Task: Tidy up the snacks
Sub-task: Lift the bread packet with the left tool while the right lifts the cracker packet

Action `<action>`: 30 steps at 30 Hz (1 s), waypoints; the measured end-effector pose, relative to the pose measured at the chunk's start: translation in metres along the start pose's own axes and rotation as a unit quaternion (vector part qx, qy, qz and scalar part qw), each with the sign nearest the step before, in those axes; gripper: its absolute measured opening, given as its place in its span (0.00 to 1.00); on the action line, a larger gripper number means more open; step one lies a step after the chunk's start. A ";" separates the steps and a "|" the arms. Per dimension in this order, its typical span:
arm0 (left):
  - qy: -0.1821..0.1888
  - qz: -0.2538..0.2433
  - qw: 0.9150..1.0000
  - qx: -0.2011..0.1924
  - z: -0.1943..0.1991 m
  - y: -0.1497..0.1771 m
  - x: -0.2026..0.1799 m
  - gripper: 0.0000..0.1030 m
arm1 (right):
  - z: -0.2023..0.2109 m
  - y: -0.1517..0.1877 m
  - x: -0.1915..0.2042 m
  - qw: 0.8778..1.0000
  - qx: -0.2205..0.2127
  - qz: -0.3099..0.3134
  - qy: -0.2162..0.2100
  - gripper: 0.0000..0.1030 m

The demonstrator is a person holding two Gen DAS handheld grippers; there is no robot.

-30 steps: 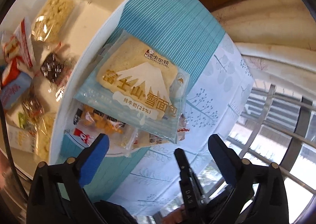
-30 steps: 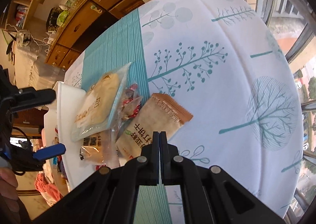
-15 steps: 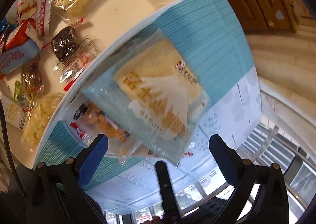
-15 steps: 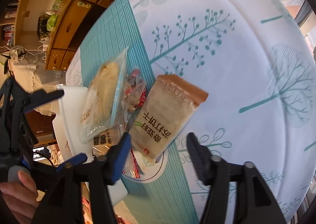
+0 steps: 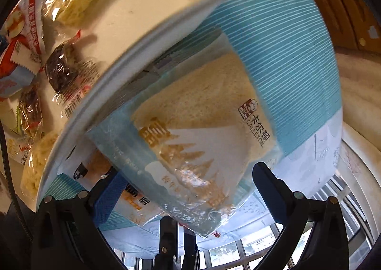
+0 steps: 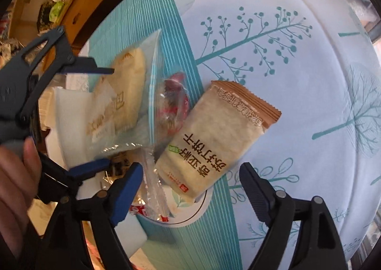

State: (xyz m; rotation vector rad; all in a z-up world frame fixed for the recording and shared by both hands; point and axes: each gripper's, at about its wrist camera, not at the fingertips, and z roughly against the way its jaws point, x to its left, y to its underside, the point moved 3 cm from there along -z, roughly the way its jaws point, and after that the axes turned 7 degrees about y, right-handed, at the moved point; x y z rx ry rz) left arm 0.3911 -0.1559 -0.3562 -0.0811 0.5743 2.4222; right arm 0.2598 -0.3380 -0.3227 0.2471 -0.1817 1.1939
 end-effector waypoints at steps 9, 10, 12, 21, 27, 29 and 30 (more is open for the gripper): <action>-0.068 0.019 0.997 0.014 -0.014 -0.011 -0.013 1.00 | -0.004 -0.008 0.016 0.997 -0.032 0.010 0.075 0.82; -0.071 0.026 0.997 0.015 -0.015 -0.013 -0.014 1.00 | -0.006 -0.008 0.020 0.995 -0.034 0.016 0.087 0.83; -0.074 0.035 0.996 0.021 -0.019 -0.016 -0.018 1.00 | -0.009 -0.009 0.028 0.993 -0.040 0.025 0.107 0.84; -0.062 0.029 0.997 0.037 -0.030 -0.023 -0.026 0.96 | -0.019 0.002 0.058 0.984 -0.067 0.040 0.160 0.81; -0.035 0.030 0.999 0.024 -0.008 -0.019 -0.012 0.70 | -0.023 0.023 0.070 0.979 -0.083 0.077 0.172 0.70; -0.005 0.030 0.999 0.020 -0.002 -0.016 -0.009 0.47 | -0.022 0.028 0.071 0.978 -0.086 0.087 0.169 0.67; 0.001 0.024 1.000 0.016 0.001 -0.016 -0.009 0.44 | -0.021 0.031 0.071 0.978 -0.088 0.091 0.168 0.65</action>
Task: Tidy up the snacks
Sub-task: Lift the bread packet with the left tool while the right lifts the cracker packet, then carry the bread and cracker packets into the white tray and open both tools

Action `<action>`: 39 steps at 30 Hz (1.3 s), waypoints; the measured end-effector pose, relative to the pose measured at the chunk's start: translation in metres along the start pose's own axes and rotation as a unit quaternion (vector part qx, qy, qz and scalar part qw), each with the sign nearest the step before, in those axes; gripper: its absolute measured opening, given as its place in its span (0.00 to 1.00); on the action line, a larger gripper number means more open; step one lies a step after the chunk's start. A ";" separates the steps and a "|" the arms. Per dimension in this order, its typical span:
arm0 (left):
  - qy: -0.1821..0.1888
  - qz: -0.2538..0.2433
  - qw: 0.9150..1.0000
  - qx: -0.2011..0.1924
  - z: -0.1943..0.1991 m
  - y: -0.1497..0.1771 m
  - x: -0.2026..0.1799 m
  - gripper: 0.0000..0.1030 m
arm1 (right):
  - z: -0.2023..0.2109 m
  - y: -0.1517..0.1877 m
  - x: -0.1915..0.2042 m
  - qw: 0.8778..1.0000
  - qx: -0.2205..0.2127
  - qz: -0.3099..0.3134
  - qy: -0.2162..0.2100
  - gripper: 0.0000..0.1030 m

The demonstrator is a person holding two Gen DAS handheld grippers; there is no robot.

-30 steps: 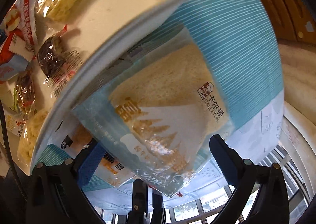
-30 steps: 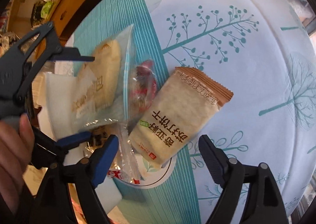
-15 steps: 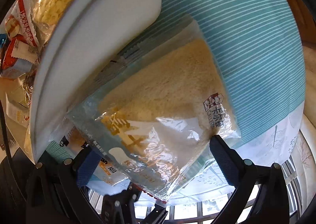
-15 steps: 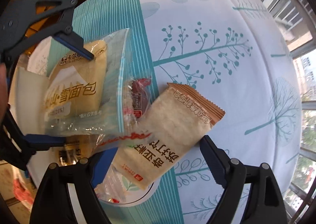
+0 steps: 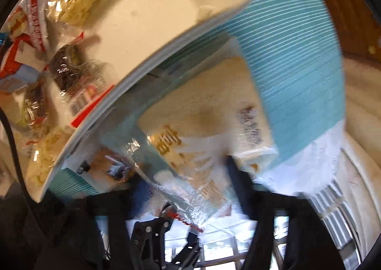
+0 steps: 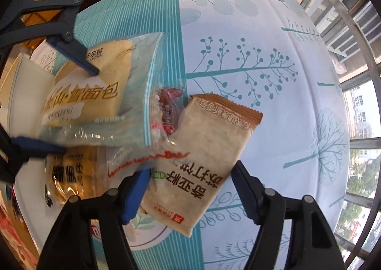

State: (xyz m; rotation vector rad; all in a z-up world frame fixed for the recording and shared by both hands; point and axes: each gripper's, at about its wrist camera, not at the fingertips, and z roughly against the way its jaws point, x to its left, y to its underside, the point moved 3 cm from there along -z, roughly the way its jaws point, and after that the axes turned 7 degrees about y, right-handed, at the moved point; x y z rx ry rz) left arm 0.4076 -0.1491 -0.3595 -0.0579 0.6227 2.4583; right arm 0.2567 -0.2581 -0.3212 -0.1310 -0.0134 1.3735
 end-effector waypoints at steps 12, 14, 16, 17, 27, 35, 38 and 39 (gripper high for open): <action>0.057 -0.064 0.996 -0.021 0.034 0.002 0.029 0.17 | 0.004 0.041 -0.022 0.999 0.017 -0.006 -0.033 0.63; 0.065 -0.075 0.995 -0.028 0.040 0.007 0.029 0.13 | 0.004 0.048 -0.027 0.999 0.020 -0.009 -0.041 0.63; 0.069 -0.091 0.993 -0.042 0.047 0.013 0.027 0.11 | 0.004 0.054 -0.032 0.999 0.023 -0.011 -0.046 0.63; 0.070 -0.100 0.991 -0.049 0.051 0.020 0.025 0.10 | 0.005 0.057 -0.035 0.998 0.024 -0.012 -0.048 0.63; 0.088 -0.146 0.983 -0.069 0.085 0.067 0.019 0.08 | 0.036 0.071 -0.056 0.996 0.005 -0.010 -0.084 0.63; 0.112 -0.179 0.973 -0.092 0.136 0.103 0.035 0.08 | 0.091 0.076 -0.071 0.992 -0.040 0.005 -0.117 0.63; 0.117 -0.198 0.967 -0.111 0.158 0.113 0.042 0.08 | 0.101 0.072 -0.072 0.990 -0.060 0.009 -0.127 0.63; 0.121 -0.203 0.964 -0.118 0.165 0.115 0.045 0.08 | 0.107 0.075 -0.070 0.989 -0.068 0.012 -0.133 0.63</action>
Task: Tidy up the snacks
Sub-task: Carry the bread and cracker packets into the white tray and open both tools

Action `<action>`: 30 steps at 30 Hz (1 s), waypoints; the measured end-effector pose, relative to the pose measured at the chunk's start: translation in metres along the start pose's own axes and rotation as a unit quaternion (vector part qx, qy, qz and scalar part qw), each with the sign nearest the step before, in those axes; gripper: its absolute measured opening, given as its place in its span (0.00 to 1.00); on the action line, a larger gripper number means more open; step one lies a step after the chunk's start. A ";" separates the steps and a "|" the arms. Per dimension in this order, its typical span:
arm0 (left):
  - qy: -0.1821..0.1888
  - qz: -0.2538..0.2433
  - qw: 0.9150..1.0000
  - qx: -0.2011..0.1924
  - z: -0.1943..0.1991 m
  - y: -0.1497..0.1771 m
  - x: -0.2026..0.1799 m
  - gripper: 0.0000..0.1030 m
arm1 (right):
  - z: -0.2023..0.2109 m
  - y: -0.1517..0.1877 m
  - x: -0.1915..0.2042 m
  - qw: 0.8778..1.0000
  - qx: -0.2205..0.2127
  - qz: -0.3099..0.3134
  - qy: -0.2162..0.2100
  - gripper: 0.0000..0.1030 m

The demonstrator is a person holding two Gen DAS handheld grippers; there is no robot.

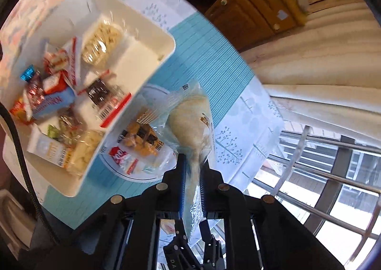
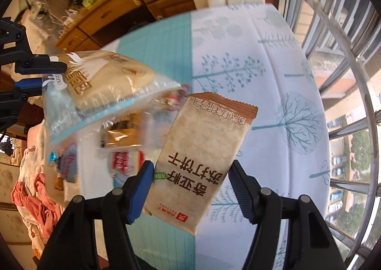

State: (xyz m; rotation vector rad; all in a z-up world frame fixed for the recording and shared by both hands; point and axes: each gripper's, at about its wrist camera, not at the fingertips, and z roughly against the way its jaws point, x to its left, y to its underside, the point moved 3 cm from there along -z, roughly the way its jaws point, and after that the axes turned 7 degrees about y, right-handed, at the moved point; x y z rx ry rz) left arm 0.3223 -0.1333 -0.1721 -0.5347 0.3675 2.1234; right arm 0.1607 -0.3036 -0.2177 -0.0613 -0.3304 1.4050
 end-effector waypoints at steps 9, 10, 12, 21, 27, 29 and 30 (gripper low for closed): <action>0.018 -0.050 0.997 -0.049 0.071 0.002 0.029 0.08 | 0.033 0.017 0.052 0.998 -0.054 0.023 -0.019 0.63; 0.019 -0.054 0.997 -0.050 0.078 0.001 0.035 0.08 | 0.036 0.019 0.059 0.998 -0.060 0.023 -0.019 0.63; 0.023 -0.057 0.997 -0.051 0.088 -0.002 0.045 0.08 | 0.041 0.024 0.074 0.997 -0.072 0.024 -0.019 0.63; 0.007 -0.118 0.991 -0.068 0.135 -0.029 0.095 0.08 | 0.062 0.044 0.145 0.992 -0.123 0.024 -0.031 0.63; -0.019 -0.174 0.982 -0.069 0.145 -0.047 0.127 0.08 | 0.059 0.058 0.192 0.987 -0.148 0.031 -0.045 0.63; -0.028 -0.202 0.976 -0.075 0.145 -0.053 0.137 0.08 | 0.054 0.063 0.205 0.987 -0.152 0.034 -0.046 0.63; -0.032 -0.211 0.974 -0.078 0.145 -0.054 0.140 0.08 | 0.051 0.067 0.212 0.986 -0.154 0.035 -0.045 0.63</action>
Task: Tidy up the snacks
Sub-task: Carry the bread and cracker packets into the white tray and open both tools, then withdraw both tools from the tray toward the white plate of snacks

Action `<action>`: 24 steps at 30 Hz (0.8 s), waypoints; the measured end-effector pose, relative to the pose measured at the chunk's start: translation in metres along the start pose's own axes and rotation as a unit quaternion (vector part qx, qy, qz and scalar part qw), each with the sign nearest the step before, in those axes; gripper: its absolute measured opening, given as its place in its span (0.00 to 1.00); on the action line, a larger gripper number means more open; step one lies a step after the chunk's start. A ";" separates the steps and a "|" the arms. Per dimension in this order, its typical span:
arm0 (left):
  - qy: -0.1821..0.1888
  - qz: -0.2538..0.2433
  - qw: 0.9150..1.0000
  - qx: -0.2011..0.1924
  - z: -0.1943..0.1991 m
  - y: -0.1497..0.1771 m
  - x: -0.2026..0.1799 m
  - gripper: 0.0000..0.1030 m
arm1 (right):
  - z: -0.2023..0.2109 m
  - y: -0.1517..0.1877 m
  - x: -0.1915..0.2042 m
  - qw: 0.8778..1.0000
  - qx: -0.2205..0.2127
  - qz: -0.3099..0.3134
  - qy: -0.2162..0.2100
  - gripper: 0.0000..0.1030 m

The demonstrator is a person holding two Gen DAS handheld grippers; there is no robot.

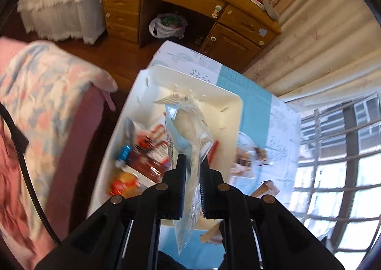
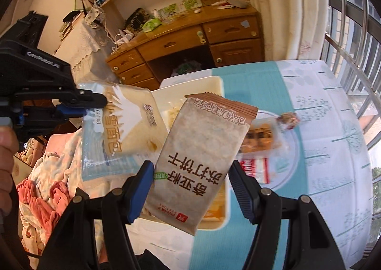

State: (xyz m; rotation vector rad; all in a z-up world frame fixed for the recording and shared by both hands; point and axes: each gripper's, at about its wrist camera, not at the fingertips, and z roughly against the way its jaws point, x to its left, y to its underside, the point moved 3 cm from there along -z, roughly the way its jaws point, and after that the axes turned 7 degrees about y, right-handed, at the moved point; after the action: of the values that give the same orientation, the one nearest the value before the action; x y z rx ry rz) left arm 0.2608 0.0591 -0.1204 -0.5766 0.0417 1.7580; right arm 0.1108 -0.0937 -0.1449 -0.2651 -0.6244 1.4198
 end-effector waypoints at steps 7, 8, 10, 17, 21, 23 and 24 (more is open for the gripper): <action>0.002 -0.059 0.998 0.000 -0.018 0.005 0.030 0.11 | -0.023 0.021 0.024 1.000 -0.001 -0.013 0.004 0.66; 0.006 -0.071 0.997 -0.008 -0.017 0.006 0.031 0.18 | -0.026 0.024 0.025 1.000 0.004 -0.013 0.006 0.69; 0.006 -0.102 0.995 -0.022 -0.014 0.008 0.030 0.25 | -0.032 0.029 0.025 1.000 0.014 -0.019 0.016 0.76; 0.049 -0.145 0.988 -0.033 -0.001 0.021 0.017 0.52 | -0.024 0.035 0.009 0.999 0.022 -0.034 0.016 0.77; 0.063 -0.171 0.982 -0.044 0.008 0.033 0.006 0.56 | -0.010 0.034 -0.009 0.999 0.022 -0.041 0.021 0.77; 0.075 -0.189 0.978 -0.047 0.012 0.040 -0.002 0.56 | -0.005 0.034 -0.021 0.998 0.027 -0.050 0.020 0.77; 0.077 -0.200 0.975 -0.052 0.015 0.043 -0.007 0.56 | -0.002 0.033 -0.028 0.998 0.031 -0.059 0.017 0.77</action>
State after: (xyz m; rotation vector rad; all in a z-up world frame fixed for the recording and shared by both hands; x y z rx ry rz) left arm 0.2167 0.0462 -0.1161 -0.7410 -0.0568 1.3272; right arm 0.0837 -0.1155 -0.1710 -0.2004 -0.5576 1.3163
